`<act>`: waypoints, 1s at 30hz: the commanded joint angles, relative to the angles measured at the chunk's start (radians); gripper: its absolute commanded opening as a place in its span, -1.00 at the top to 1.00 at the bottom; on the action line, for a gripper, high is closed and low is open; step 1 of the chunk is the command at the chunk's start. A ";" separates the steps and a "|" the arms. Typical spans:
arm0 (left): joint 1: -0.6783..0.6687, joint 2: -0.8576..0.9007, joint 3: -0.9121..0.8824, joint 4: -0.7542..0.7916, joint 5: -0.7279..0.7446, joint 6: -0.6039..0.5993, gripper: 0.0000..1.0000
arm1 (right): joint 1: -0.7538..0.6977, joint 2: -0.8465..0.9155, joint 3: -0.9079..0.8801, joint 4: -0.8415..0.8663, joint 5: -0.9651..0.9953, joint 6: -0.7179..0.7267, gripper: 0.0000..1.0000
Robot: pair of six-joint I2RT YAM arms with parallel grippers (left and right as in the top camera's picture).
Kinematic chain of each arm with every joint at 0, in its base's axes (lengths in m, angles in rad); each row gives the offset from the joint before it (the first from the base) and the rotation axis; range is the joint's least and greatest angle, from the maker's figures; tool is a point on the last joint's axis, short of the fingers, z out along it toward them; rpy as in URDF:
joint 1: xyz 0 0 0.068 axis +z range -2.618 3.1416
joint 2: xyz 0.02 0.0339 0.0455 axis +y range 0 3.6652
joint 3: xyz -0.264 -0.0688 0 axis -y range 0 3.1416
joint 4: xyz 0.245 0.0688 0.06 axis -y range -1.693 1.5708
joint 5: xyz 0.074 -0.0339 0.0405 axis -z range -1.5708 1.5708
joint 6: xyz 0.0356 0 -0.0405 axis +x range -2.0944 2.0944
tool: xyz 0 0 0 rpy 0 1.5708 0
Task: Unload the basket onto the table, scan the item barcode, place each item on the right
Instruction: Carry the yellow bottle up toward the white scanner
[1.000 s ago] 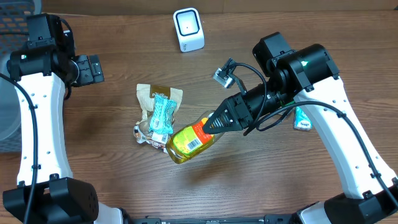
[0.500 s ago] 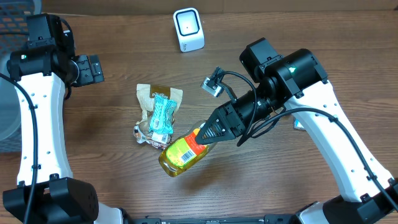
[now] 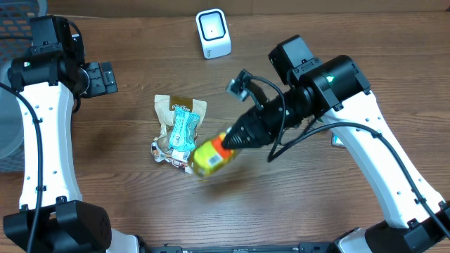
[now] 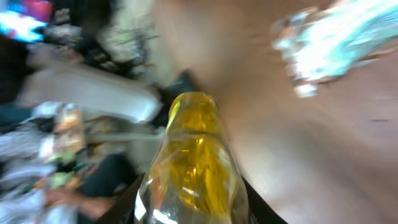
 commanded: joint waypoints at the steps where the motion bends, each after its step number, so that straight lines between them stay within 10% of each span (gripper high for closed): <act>1: -0.002 -0.013 0.019 0.001 -0.006 0.021 -0.99 | 0.002 -0.010 0.006 0.097 0.270 0.273 0.62; 16: -0.002 -0.013 0.019 0.001 -0.005 0.021 -0.99 | -0.024 0.222 0.709 -0.196 0.439 0.328 0.62; 30: -0.002 -0.013 0.019 0.001 -0.005 0.021 -0.99 | -0.022 0.389 0.698 0.077 0.677 0.037 0.69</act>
